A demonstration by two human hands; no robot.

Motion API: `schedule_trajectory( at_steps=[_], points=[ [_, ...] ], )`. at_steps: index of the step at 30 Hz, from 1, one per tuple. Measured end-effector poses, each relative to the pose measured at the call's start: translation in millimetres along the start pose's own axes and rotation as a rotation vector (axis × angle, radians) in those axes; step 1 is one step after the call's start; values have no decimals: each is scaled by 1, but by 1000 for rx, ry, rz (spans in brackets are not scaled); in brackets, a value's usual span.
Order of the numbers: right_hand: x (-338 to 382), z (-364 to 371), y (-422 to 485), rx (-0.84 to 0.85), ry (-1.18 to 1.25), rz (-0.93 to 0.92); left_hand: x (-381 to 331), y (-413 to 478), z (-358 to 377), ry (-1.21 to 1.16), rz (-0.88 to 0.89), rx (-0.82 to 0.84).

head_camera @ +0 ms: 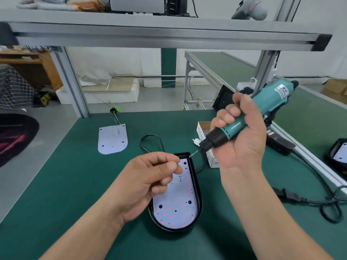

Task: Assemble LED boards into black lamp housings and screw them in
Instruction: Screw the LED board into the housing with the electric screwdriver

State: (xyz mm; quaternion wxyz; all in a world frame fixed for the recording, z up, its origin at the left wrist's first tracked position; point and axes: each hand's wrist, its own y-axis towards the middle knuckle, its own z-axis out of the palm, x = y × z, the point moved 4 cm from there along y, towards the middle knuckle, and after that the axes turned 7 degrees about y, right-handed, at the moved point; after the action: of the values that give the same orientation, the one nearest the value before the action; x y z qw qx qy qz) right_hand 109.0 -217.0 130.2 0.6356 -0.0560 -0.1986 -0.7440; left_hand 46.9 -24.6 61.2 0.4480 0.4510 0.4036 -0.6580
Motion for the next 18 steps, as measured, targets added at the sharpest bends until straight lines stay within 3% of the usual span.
schedule_trajectory(
  at_steps=[18],
  points=[
    [-13,-3,-21,75,-39,32,8,-6,12,55,46,47]
  ],
)
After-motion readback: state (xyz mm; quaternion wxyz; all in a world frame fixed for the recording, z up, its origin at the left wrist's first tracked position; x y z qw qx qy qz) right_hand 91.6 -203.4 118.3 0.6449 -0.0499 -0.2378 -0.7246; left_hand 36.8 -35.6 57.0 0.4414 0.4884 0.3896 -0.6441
